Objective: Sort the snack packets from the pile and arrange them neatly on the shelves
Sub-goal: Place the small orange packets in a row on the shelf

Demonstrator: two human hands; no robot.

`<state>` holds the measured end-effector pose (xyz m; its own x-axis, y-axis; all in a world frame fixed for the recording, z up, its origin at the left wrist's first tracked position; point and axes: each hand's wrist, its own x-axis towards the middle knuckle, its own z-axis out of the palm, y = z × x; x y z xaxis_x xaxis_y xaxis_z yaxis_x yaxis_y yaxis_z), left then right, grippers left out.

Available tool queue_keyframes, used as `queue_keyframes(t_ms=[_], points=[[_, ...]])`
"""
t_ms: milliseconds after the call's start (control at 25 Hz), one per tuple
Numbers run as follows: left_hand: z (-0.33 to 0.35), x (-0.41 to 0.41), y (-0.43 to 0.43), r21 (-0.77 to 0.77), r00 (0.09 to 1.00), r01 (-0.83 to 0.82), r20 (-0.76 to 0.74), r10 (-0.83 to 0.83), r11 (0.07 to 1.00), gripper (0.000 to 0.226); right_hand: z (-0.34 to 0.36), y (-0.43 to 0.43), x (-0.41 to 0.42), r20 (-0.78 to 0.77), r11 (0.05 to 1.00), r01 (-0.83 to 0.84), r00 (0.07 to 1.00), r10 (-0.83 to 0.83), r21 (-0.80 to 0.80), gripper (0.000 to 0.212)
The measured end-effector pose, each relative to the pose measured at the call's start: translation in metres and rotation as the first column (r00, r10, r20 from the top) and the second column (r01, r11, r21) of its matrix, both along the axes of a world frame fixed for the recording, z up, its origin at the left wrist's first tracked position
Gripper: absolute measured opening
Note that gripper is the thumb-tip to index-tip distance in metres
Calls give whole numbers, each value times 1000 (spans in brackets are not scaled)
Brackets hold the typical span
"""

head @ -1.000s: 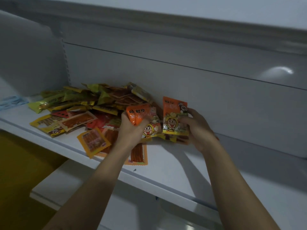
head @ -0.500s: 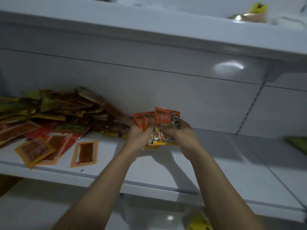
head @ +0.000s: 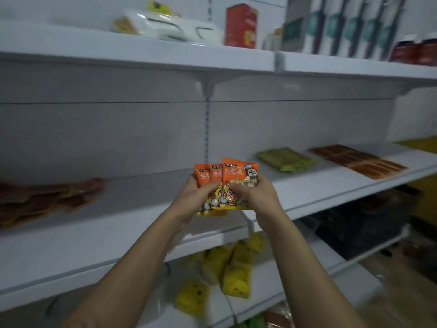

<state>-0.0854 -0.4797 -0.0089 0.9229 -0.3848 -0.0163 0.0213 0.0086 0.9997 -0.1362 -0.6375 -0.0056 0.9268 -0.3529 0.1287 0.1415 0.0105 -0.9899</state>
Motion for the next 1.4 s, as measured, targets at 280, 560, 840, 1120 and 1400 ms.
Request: queue_keyframes(t_ms=[280,560,840,1120,1400], points=[[-21,-43,-145,-24,989,149,27,-148,989,55,-19,-136,-83,10,951,297,954,-299,92,36],[-26,-77,-235,-3,975,193,114,-191,981,51,-27,-208,-135,12,876,476,878,-478,84,41],[-33,-54,-301,-6,959,271,85,-269,963,55,-30,-263,-127,-13,861,504,863,-505,65,27],[-31,28,-339,-100,975,218,72,-212,971,58,-20,-304,-36,-9,924,382,924,-382,6,39],[-20,110,-289,-83,986,-48,158,60,995,29,-12,-287,92,-19,982,143,989,-146,-125,30]])
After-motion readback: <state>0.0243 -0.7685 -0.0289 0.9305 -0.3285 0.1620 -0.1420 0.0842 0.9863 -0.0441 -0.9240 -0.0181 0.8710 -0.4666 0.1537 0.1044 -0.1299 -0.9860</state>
